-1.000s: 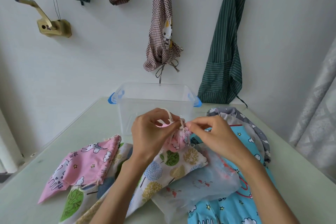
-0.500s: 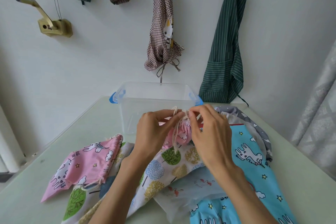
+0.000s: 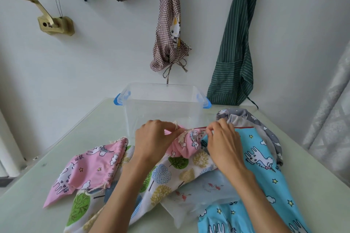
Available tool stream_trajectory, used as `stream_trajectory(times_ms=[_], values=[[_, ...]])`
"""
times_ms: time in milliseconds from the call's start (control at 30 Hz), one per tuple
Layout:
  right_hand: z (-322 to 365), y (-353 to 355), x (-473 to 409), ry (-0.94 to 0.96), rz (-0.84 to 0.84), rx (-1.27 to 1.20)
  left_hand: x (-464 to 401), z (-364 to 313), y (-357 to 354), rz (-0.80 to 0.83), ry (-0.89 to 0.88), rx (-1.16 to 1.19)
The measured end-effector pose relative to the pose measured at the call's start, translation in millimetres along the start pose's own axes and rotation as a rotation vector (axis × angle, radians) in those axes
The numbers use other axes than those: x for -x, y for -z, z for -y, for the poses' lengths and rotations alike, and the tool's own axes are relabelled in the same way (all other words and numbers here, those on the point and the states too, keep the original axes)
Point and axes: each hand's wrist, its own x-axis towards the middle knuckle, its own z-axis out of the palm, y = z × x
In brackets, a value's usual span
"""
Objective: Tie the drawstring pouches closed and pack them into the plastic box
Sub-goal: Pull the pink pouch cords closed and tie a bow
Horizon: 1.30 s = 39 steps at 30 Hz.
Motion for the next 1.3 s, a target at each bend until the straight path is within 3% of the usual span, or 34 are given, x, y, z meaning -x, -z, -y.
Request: stream_trajectory(times_ms=[100,200,333,433,500,567,633,700,800,933,1000,1200,1300], values=[[1,1,-2,-0.042,0.167,-0.048,-3,8,-1,0.040,0.024,-0.013],[0,9,-9,-0.097,0.349,-0.374,-3,12,-1,0.020,0.096,0.059],[-12,39,-14,0.020,0.539,-0.742,-11,21,33,0.138,0.204,0.109],[-15,52,-3,0.192,0.677,-0.763,-20,25,66,0.182,0.188,0.072],[-7,48,3,0.308,0.727,-0.582,-28,27,69,0.347,0.149,-0.048],[4,36,4,0.350,0.664,-0.381,-35,31,53,0.575,0.089,-0.264],[13,25,2,0.351,0.557,-0.308,-35,32,33,0.668,0.033,-0.352],[16,21,-4,0.310,0.489,-0.332,-33,32,19,0.598,-0.019,-0.352],[18,33,-25,0.185,0.431,-0.559,-35,27,20,0.345,-0.058,-0.344],[19,71,-64,-0.067,0.263,-0.914,-55,10,42,0.143,-0.001,-0.127],[22,89,-82,-0.167,0.273,-1.120,-73,1,57,0.147,0.055,-0.005],[38,108,-120,-0.258,0.150,-1.324,-125,-20,88,0.227,0.169,0.238],[47,106,-138,-0.291,0.076,-1.383,-147,-30,93,0.116,0.195,0.339]])
